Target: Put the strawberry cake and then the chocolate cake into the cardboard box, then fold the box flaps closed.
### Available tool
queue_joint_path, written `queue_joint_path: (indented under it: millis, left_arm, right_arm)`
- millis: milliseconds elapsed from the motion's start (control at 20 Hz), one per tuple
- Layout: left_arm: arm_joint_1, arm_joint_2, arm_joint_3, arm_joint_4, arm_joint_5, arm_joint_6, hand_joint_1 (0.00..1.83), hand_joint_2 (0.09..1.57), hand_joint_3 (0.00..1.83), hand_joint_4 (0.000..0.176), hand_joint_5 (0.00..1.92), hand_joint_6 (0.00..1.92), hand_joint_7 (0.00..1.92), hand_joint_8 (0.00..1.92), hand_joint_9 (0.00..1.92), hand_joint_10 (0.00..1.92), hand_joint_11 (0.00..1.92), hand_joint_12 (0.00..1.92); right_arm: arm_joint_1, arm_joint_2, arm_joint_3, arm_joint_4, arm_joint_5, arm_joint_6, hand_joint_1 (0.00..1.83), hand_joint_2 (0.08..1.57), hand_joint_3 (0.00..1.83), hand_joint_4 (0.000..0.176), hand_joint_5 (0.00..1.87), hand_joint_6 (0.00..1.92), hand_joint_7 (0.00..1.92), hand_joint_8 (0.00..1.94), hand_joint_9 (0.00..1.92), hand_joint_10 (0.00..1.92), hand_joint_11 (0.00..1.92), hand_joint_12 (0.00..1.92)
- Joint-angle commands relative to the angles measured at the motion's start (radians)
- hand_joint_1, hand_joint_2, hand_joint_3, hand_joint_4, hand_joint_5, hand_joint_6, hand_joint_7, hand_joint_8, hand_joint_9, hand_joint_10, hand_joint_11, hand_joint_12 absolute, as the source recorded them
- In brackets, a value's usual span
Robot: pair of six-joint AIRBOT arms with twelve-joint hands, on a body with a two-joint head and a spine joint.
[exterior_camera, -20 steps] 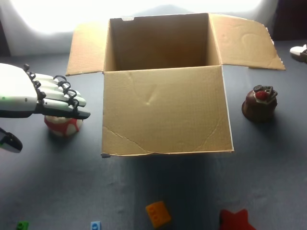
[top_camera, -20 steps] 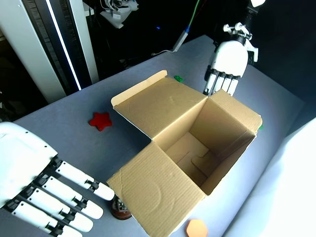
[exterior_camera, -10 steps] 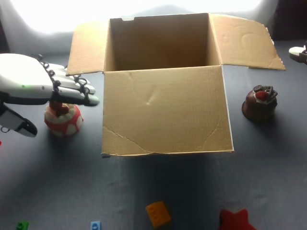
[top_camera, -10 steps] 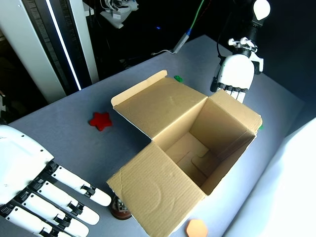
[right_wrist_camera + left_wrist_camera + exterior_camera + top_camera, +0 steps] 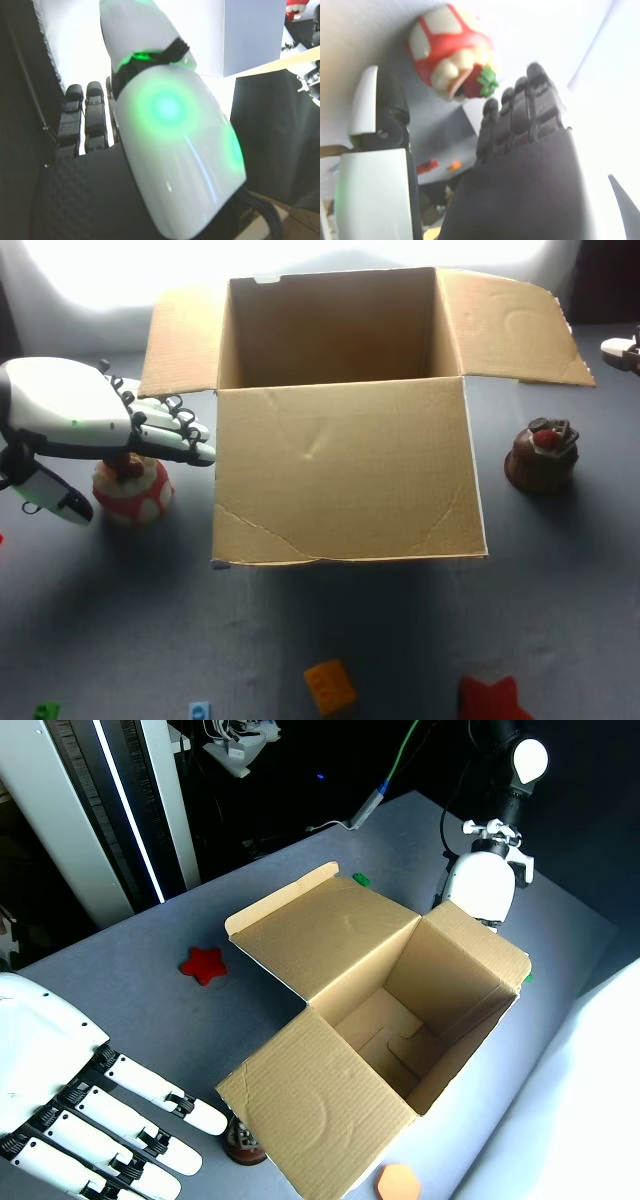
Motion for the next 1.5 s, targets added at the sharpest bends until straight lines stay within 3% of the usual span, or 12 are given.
queue_joint_path:
  millis: [0, 150, 600, 750, 950, 1000, 1100, 1150, 1200, 1250, 1300, 1450]
  left_arm:
    - [0.000, 0.003, 0.011, -0.054, -0.010, 0.001, 1.21, 1.02, 0.00, 0.025, 0.07, 0.00, 0.05, 0.00, 0.07, 0.00, 0.00, 0.39]
    - [0.015, -0.015, 0.030, -0.053, -0.010, 0.001, 1.16, 1.03, 0.00, 0.029, 0.04, 0.00, 0.06, 0.00, 0.09, 0.01, 0.00, 0.44]
    - [0.035, -0.038, 0.065, -0.054, -0.008, 0.001, 1.21, 1.03, 0.01, 0.066, 0.33, 0.05, 0.36, 0.05, 0.38, 0.10, 0.00, 1.31]
    - [0.038, -0.042, 0.064, -0.054, -0.006, 0.001, 1.20, 1.04, 0.00, 0.072, 0.39, 0.02, 0.38, 0.15, 0.10, 0.90, 0.00, 1.48]
    - [0.046, -0.041, 0.058, -0.054, -0.005, 0.001, 1.24, 1.08, 0.00, 0.056, 0.41, 0.10, 0.11, 0.88, 0.11, 1.25, 0.00, 1.69]
    - [0.046, -0.040, 0.057, -0.054, -0.005, 0.001, 1.25, 1.07, 0.00, 0.054, 0.37, 0.26, 0.09, 0.96, 0.12, 1.30, 0.00, 1.73]
    - [0.046, -0.034, 0.049, -0.055, -0.004, 0.001, 1.25, 1.10, 0.00, 0.054, 0.15, 1.01, 0.04, 1.15, 0.12, 1.45, 0.11, 1.77]
    - [0.046, -0.031, 0.044, -0.055, -0.003, 0.001, 1.36, 1.12, 0.01, 0.026, 0.18, 1.14, 0.07, 1.21, 0.19, 1.49, 0.21, 1.74]
    - [0.046, -0.028, 0.040, -0.055, -0.003, 0.001, 1.55, 1.19, 0.01, 0.000, 0.24, 1.23, 0.17, 1.35, 0.51, 1.60, 0.34, 1.83]
    - [0.046, -0.025, 0.035, -0.055, -0.001, 0.001, 1.46, 1.27, 0.01, 0.000, 0.27, 1.27, 0.41, 1.57, 0.60, 1.68, 0.44, 1.82]
    - [0.046, -0.022, 0.030, -0.055, 0.000, 0.001, 1.32, 1.31, 0.00, 0.000, 0.41, 1.55, 0.56, 1.57, 0.66, 1.67, 0.55, 1.76]
    - [0.040, -0.006, 0.011, -0.055, 0.001, 0.001, 1.31, 1.28, 0.00, 0.000, 0.65, 1.46, 0.59, 1.57, 0.70, 1.57, 0.64, 1.63]
  right_arm:
    - [0.006, 0.013, 0.004, -0.023, 0.101, -0.004, 1.28, 1.11, 0.02, 0.073, 0.00, 0.00, 0.00, 0.00, 0.00, 0.00, 0.00, 0.00]
    - [0.006, 0.013, 0.003, -0.029, 0.101, -0.004, 1.30, 1.09, 0.02, 0.073, 0.00, 0.00, 0.00, 0.00, 0.00, 0.00, 0.00, 0.00]
    - [0.004, 0.013, 0.003, -0.038, 0.101, -0.004, 1.30, 1.07, 0.01, 0.056, 0.00, 0.00, 0.00, 0.00, 0.00, 0.00, 0.00, 0.00]
    - [0.004, 0.013, 0.002, -0.040, 0.101, -0.005, 1.28, 1.08, 0.01, 0.065, 0.00, 0.00, 0.00, 0.00, 0.00, 0.00, 0.00, 0.00]
    - [0.001, 0.013, 0.001, -0.042, 0.101, -0.006, 1.27, 1.08, 0.01, 0.064, 0.00, 0.00, 0.00, 0.00, 0.00, 0.00, 0.00, 0.00]
    - [0.001, 0.013, 0.001, -0.042, 0.101, -0.006, 1.27, 1.08, 0.01, 0.060, 0.00, 0.00, 0.00, 0.00, 0.00, 0.00, 0.00, 0.00]
    - [-0.001, 0.014, 0.001, -0.044, 0.101, -0.007, 1.28, 1.07, 0.01, 0.055, 0.00, 0.00, 0.00, 0.00, 0.00, 0.00, 0.00, 0.00]
    - [-0.001, 0.014, 0.001, -0.045, 0.101, -0.007, 1.28, 1.08, 0.01, 0.051, 0.00, 0.00, 0.00, 0.00, 0.00, 0.00, 0.00, 0.00]
    - [-0.002, 0.014, 0.000, -0.046, 0.101, -0.007, 1.27, 1.08, 0.01, 0.047, 0.00, 0.00, 0.00, 0.00, 0.00, 0.00, 0.00, 0.00]
    - [-0.002, 0.014, 0.000, -0.048, 0.101, -0.007, 1.25, 1.09, 0.01, 0.043, 0.00, 0.00, 0.00, 0.00, 0.00, 0.00, 0.00, 0.00]
    - [-0.002, 0.014, -0.001, -0.049, 0.101, -0.007, 1.24, 1.09, 0.01, 0.045, 0.00, 0.00, 0.00, 0.00, 0.00, 0.00, 0.00, 0.00]
    - [-0.003, 0.014, -0.002, -0.053, 0.101, -0.007, 1.23, 1.10, 0.02, 0.045, 0.00, 0.00, 0.00, 0.00, 0.00, 0.00, 0.00, 0.00]
